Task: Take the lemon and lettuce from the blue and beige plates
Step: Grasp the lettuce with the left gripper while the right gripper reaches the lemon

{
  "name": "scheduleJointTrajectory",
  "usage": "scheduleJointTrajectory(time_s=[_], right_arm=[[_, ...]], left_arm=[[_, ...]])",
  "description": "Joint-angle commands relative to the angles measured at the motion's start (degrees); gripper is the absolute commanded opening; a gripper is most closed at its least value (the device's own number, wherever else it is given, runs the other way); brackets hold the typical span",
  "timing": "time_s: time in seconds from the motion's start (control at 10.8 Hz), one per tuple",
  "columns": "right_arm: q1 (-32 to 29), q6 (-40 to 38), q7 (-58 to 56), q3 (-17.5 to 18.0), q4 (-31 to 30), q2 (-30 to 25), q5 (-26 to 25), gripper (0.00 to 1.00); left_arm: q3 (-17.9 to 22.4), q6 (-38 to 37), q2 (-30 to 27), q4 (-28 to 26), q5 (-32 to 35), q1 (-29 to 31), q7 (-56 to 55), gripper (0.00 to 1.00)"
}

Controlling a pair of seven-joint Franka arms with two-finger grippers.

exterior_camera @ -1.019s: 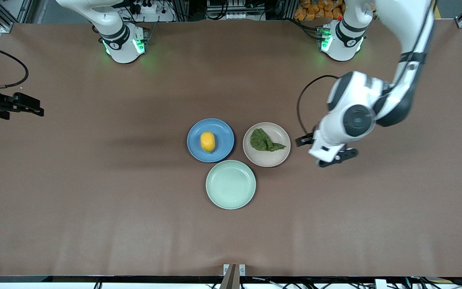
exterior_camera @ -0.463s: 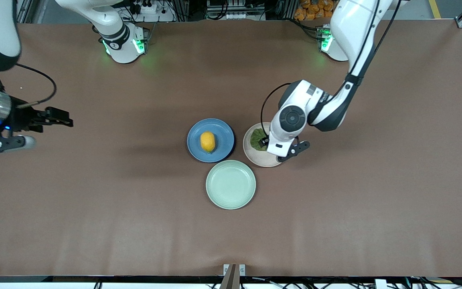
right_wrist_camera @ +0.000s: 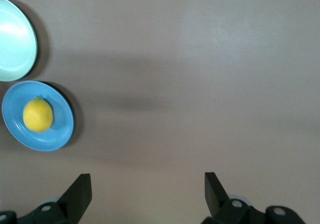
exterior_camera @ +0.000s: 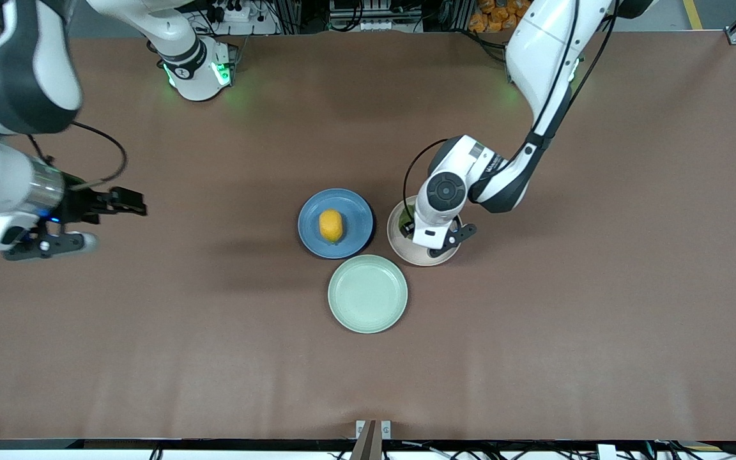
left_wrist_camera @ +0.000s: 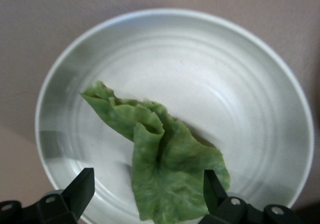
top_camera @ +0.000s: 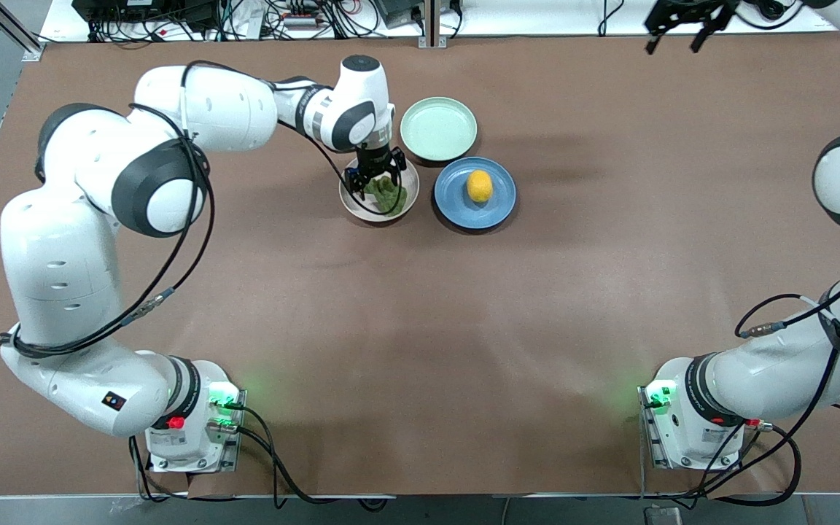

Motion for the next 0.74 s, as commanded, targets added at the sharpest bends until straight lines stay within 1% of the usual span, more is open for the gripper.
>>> scheduleJointTrajectory(time_s=[0.0,0.09,0.28,0.37,0.46,0.56,0.65], right_arm=[[2.99,2.88,4.99,-0.02,-0.08,2.22,0.55,1.0],[4.48,3.67,6.83,-0.02,-1.04,2.49,0.64,1.0],[6.25,5.42,9.21,-0.02,-3.06,3.28,1.08,1.0],[7.13,7.44,12.96,-0.02,-4.29,3.28,1.43,1.0],[8.96,10.5,17.87,-0.02,-5.87,3.37,2.39,1.0],[10.11,13.67,22.01,0.5,-7.97,3.37,2.57,1.0],[10.73,15.7,23.53,1.55,-9.39,3.63,2.58,1.0]], left_arm=[[0.84,0.91,0.7,0.28,-0.14,-0.97,-1.01,0.81],[0.84,1.17,0.88,0.28,0.04,-0.98,-1.09,0.69],[0.84,1.17,0.79,0.46,0.04,-0.98,-1.88,0.24],[0.84,1.17,0.79,0.54,0.04,-0.89,-2.41,0.09],[0.84,1.09,0.62,0.72,0.04,-0.89,-2.67,0.0],[0.84,1.08,0.44,0.81,0.04,-0.89,-3.46,0.0],[0.84,1.08,0.18,0.9,0.04,-0.89,-3.9,0.0]])
